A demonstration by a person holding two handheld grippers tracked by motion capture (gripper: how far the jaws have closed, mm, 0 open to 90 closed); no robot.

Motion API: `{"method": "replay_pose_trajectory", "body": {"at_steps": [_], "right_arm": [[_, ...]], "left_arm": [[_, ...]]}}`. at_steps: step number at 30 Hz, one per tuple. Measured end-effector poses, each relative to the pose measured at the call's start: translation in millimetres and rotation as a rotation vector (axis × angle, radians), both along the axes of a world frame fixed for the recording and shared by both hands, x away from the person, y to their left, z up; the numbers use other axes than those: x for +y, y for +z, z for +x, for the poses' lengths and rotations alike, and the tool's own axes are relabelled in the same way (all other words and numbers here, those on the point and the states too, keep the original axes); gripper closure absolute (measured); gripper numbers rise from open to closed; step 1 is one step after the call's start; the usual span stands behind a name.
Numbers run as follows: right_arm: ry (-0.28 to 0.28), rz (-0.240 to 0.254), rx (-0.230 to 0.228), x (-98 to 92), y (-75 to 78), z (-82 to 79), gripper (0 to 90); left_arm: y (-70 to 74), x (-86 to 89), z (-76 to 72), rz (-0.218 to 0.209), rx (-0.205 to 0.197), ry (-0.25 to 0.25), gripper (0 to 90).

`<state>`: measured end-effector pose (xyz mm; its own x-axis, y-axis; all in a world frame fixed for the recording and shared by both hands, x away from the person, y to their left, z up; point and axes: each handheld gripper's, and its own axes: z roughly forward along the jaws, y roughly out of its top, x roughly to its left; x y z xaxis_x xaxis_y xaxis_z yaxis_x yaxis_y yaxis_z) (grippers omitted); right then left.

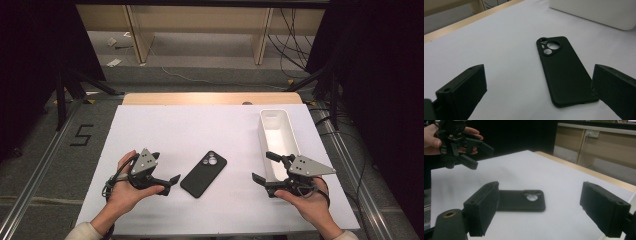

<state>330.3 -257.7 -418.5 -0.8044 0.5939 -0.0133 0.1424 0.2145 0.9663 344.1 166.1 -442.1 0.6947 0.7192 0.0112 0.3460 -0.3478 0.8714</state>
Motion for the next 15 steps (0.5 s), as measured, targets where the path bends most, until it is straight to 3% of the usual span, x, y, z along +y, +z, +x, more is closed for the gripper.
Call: {"method": "replay_pose_trajectory", "body": {"at_steps": [15], "right_arm": [[0.002, -0.004, -0.002, 1.4, 0.2, -0.9, 17.6]], "left_arm": [[0.0, -6.3, -0.5, 0.005, 0.009, -0.012, 0.5]]}}
